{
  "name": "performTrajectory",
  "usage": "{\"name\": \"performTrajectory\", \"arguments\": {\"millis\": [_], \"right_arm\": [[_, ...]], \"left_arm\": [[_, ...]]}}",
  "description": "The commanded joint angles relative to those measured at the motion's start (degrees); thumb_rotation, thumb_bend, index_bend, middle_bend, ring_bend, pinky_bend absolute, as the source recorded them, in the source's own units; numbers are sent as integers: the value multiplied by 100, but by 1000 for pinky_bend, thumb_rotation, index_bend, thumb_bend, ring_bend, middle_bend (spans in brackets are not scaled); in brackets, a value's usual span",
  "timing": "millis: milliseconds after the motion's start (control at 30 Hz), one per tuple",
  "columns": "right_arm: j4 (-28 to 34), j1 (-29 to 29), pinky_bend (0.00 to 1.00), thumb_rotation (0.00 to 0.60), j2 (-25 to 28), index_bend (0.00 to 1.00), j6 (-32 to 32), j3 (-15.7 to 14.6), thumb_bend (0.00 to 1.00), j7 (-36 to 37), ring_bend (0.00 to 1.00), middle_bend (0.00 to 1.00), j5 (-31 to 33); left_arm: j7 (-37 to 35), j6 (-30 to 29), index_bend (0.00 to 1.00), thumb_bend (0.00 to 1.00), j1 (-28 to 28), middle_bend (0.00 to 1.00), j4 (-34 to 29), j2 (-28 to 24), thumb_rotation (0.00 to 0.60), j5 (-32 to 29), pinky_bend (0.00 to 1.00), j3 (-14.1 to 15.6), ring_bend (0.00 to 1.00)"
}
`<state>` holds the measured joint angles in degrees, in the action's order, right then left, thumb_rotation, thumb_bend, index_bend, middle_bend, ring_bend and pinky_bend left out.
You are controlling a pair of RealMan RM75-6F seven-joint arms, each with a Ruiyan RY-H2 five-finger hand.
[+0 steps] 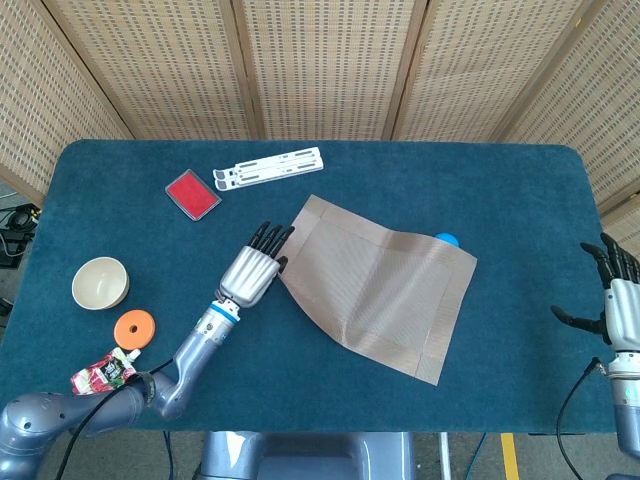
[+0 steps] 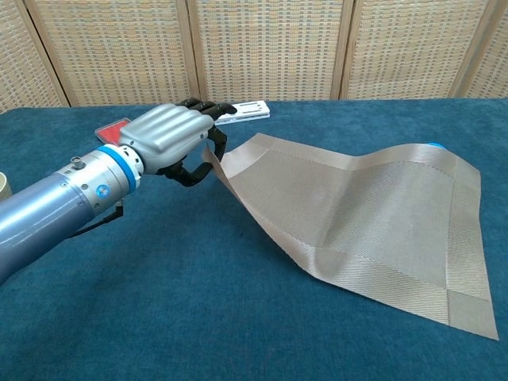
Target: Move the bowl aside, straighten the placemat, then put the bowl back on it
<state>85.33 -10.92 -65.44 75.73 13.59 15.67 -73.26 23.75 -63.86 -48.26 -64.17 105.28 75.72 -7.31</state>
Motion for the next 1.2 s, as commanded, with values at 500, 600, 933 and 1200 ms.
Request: {"name": "performTrajectory", "arguments": {"millis": [500, 600, 933, 1200], "right_arm": [[177, 0, 0, 600, 29, 182, 21, -101, 168, -117, 0, 0, -116], [186, 4, 0, 600, 32, 182, 31, -105, 168, -112, 0, 0, -119], [212, 4, 0, 600, 46, 182, 43, -126, 168, -80, 0, 0, -156], [217, -7, 0, 600, 32, 182, 24, -151, 168, -107, 0, 0, -165]], "left_arm": [[642, -276, 845, 545, 915, 0, -2222, -1309, 600, 1169, 0, 1465, 0], [667, -312, 847, 547, 988, 0, -2287, -1353, 600, 1252, 0, 1470, 0], [717, -273, 851, 549, 1168, 0, -2371, -1502, 600, 1434, 0, 1499, 0], [713, -272, 823, 549, 1286, 0, -2411, -1598, 600, 1542, 0, 1512, 0]]}}
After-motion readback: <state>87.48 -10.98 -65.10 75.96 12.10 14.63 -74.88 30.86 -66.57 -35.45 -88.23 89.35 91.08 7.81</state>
